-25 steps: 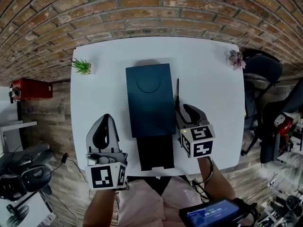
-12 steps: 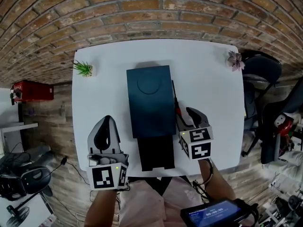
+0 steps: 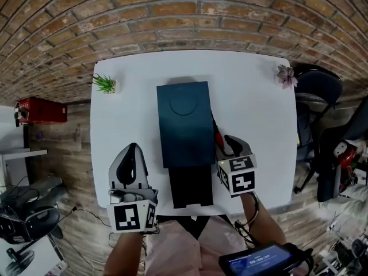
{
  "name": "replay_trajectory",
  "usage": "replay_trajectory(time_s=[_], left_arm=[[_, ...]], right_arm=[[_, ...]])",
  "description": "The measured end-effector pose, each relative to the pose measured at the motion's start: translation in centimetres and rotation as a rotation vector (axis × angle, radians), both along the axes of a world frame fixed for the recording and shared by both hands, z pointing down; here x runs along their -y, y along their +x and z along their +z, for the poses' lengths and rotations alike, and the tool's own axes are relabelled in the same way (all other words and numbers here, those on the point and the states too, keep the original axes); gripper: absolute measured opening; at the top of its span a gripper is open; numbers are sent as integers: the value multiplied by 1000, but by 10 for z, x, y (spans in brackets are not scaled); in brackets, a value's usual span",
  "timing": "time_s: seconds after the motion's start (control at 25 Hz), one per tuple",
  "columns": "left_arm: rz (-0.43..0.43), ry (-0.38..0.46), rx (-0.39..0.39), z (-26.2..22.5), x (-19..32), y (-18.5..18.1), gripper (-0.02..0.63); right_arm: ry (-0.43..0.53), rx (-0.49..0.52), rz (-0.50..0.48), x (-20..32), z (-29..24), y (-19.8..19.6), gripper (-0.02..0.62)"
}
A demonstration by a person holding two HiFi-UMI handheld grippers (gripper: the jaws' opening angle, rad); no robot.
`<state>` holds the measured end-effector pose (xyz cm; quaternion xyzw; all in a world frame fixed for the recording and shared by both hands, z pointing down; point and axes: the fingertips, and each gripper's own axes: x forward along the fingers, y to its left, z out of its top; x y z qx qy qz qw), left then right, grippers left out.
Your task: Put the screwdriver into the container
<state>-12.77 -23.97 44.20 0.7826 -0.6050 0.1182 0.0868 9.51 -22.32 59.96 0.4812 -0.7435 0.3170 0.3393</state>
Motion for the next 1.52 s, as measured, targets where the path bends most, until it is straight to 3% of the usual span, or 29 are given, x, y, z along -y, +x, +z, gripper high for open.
replay_trajectory(time_s=[0.24, 0.48, 0.84, 1.16, 1.52], left_arm=[[1, 10, -1, -3, -4, 1, 12], [-2, 25, 1, -10, -11, 2, 12], [-5, 34, 2, -14, -15, 2, 12], [-23, 75, -3, -30, -22, 6, 12], [-49, 171, -21, -70, -48, 22, 12]], right_arm=[[-24, 43, 13, -1, 4, -2, 127], [-52, 0, -12, -5, 6, -2, 121], [-91, 88, 54, -5, 8, 1, 98], [-16, 94, 56, 0, -23, 15, 97], [113, 120, -15, -3, -94, 10, 97]])
